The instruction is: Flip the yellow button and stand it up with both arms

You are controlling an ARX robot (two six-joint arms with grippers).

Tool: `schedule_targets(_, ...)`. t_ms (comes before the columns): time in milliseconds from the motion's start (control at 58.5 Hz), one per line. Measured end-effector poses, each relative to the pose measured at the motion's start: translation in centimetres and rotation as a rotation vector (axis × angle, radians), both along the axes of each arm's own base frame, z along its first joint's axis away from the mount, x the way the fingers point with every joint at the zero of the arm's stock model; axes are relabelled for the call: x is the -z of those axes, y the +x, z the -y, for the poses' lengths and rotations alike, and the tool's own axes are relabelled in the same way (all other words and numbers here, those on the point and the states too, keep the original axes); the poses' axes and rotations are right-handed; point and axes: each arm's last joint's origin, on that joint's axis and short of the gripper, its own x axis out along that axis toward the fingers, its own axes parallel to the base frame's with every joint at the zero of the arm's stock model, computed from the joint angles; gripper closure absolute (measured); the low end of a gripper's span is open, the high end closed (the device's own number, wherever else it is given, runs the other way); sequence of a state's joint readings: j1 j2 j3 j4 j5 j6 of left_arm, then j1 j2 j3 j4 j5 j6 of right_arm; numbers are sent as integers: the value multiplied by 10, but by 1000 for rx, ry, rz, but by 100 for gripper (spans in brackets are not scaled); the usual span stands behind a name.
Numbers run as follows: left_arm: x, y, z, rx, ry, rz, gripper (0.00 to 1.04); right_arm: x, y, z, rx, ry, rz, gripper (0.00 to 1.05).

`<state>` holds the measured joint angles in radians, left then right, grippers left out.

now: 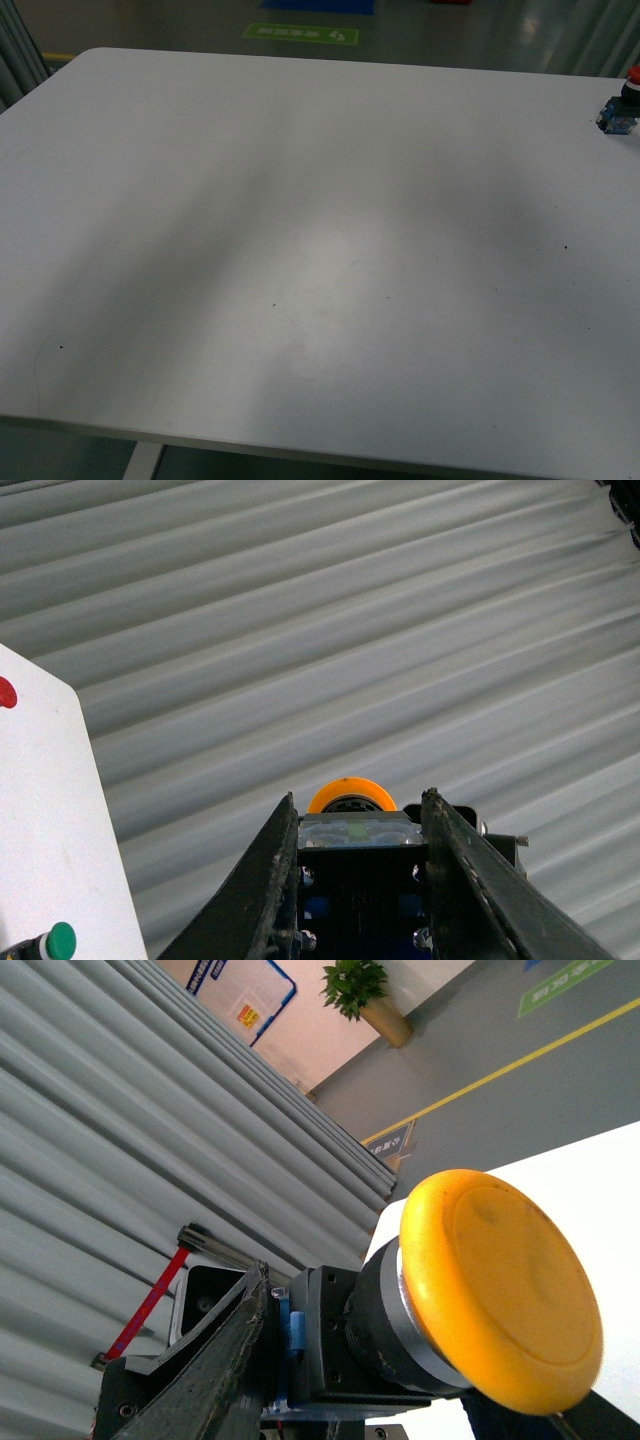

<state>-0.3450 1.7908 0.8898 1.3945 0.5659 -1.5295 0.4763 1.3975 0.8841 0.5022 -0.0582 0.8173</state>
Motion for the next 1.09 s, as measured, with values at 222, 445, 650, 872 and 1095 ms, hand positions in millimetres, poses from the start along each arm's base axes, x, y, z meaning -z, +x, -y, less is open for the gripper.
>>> schedule_targets(222,0,0,-1,14,-17,-28,46,0,1,1,7,-6,7,61)
schedule_targets(445,0,0,-1,15,-19,-31,8,2,3,6,26,-9,2,61)
schedule_targets(650,0,0,-1,16,-21,-33,6,2,8,17,68,4,-10,61)
schedule_targets(872,0,0,-1,16,-21,-34,7,3,21,42,159,-3,-36,61)
schedule_targets(1095,0,0,-1,16,-21,-34,7,2,24,57,208,-61,-24,61)
